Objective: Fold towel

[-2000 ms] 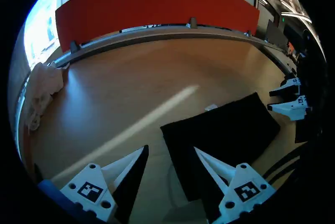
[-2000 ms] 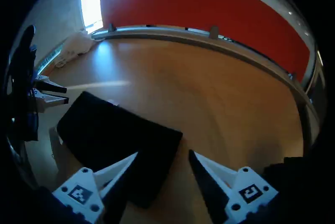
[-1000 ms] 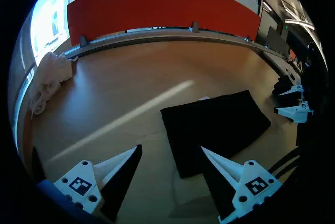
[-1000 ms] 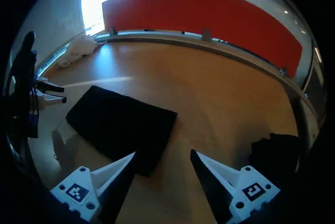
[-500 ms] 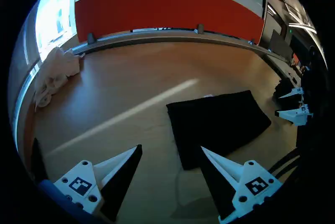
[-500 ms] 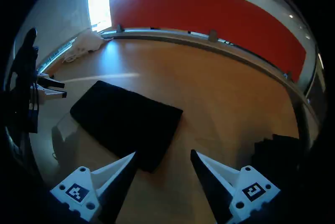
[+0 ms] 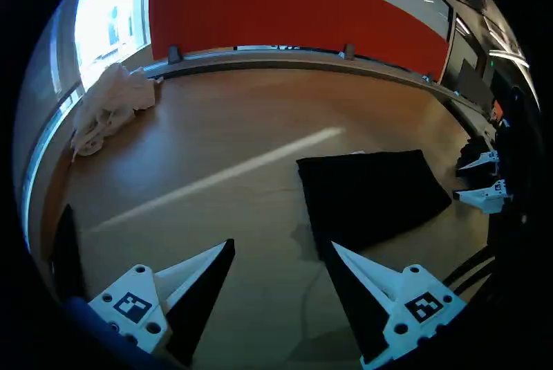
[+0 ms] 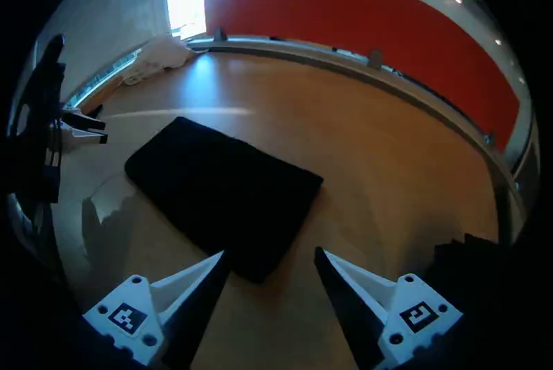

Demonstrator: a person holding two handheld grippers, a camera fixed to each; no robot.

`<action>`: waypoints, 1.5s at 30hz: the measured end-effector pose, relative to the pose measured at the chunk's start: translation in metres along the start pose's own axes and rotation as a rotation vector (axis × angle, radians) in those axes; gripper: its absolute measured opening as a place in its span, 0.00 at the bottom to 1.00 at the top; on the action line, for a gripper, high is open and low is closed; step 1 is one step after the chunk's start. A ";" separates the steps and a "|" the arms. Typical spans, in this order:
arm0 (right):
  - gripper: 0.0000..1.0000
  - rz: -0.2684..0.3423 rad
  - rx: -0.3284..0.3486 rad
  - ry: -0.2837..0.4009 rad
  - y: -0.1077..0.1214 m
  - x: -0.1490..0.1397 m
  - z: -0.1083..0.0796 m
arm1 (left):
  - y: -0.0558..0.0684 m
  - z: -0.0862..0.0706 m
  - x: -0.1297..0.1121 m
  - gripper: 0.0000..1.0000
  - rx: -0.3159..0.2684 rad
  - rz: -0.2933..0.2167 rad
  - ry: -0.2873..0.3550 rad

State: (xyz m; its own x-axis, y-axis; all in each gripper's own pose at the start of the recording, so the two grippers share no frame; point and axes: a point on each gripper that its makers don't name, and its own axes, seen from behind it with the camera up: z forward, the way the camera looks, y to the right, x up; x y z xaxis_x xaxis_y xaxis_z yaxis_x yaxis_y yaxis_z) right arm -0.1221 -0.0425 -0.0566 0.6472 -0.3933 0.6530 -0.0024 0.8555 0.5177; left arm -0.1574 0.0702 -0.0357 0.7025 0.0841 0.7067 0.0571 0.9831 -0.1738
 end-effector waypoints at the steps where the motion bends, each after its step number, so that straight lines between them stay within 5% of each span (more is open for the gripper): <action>1: 0.91 -0.004 0.002 -0.003 0.000 -0.001 0.001 | -0.001 -0.001 -0.001 0.93 0.003 -0.004 0.000; 17: 0.83 -0.052 0.031 -0.063 0.007 -0.040 0.009 | -0.014 -0.017 -0.018 0.93 0.027 -0.035 -0.007; 45: 0.06 -0.076 0.065 -0.090 0.008 -0.055 0.010 | -0.021 -0.034 -0.034 0.93 0.042 -0.073 -0.015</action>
State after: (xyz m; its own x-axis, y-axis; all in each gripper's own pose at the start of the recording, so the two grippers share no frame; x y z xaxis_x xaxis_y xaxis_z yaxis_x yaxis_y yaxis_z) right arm -0.1657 -0.0173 -0.0829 0.5761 -0.4871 0.6564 -0.0073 0.8000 0.6000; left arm -0.1587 0.0411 -0.0793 0.6867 0.0143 0.7268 0.0775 0.9927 -0.0927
